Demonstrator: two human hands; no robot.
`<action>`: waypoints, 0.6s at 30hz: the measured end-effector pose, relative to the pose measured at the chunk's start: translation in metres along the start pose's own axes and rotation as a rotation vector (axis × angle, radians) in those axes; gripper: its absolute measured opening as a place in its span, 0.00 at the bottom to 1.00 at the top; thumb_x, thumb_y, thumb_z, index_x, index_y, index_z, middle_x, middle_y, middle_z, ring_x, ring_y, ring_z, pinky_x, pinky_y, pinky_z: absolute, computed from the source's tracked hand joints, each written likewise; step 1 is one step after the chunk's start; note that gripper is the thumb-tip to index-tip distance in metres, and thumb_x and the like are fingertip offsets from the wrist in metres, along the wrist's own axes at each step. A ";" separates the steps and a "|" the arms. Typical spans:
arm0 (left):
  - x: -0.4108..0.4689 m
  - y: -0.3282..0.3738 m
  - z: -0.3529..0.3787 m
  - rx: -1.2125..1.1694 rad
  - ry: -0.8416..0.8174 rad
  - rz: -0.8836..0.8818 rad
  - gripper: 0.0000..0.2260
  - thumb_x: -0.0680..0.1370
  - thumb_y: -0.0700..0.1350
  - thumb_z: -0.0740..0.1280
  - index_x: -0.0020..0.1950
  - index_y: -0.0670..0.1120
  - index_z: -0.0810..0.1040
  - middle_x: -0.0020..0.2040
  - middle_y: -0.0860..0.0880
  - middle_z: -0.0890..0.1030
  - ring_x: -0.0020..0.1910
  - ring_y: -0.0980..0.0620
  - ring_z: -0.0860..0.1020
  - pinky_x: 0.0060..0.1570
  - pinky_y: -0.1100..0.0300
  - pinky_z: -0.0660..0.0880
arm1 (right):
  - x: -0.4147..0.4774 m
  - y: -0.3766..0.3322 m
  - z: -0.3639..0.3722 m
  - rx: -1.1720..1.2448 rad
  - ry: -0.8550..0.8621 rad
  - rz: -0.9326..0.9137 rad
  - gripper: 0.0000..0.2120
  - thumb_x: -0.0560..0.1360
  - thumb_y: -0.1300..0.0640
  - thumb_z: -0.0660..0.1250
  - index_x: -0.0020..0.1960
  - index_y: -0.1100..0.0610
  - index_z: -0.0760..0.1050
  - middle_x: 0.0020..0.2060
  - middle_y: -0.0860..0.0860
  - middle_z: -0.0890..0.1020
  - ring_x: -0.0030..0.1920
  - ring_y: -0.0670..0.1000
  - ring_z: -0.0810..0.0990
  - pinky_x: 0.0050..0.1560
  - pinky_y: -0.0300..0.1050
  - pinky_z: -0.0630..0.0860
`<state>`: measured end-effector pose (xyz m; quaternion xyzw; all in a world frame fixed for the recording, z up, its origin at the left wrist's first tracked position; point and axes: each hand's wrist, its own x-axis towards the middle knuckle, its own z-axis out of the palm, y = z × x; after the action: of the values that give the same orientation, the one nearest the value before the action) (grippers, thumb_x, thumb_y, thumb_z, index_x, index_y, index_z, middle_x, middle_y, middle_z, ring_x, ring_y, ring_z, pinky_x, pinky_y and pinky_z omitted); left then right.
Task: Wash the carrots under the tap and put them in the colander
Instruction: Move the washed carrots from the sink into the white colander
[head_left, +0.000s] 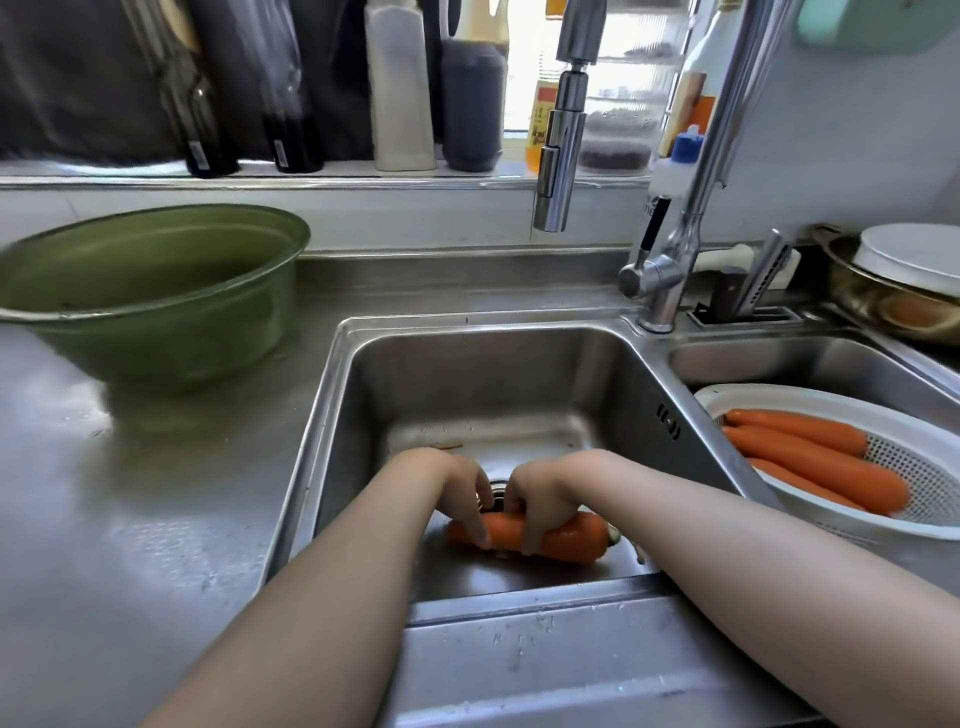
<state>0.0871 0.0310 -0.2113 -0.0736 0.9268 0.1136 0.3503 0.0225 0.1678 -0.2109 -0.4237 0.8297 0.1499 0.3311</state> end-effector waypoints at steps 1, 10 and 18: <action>-0.002 0.000 -0.001 -0.019 0.037 0.019 0.31 0.71 0.59 0.79 0.71 0.56 0.76 0.65 0.54 0.80 0.60 0.50 0.79 0.66 0.54 0.75 | -0.004 0.003 -0.005 0.051 0.028 0.004 0.24 0.72 0.45 0.77 0.67 0.46 0.79 0.54 0.47 0.80 0.55 0.54 0.80 0.61 0.54 0.79; -0.025 0.017 -0.028 -0.299 0.536 0.277 0.12 0.78 0.53 0.73 0.58 0.57 0.75 0.53 0.54 0.78 0.51 0.53 0.77 0.49 0.58 0.71 | -0.080 0.052 -0.051 0.318 0.314 0.014 0.30 0.72 0.46 0.78 0.71 0.46 0.72 0.58 0.46 0.77 0.57 0.52 0.78 0.50 0.48 0.78; -0.038 0.081 -0.070 -0.290 0.664 0.347 0.10 0.80 0.56 0.70 0.58 0.54 0.77 0.49 0.53 0.80 0.47 0.51 0.78 0.44 0.57 0.72 | -0.159 0.124 -0.058 0.324 0.504 0.129 0.26 0.70 0.46 0.79 0.63 0.45 0.70 0.53 0.45 0.75 0.50 0.48 0.78 0.51 0.46 0.77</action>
<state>0.0534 0.0929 -0.1217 0.0023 0.9626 0.2708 -0.0068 -0.0342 0.3071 -0.0649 -0.3358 0.9240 -0.0734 0.1677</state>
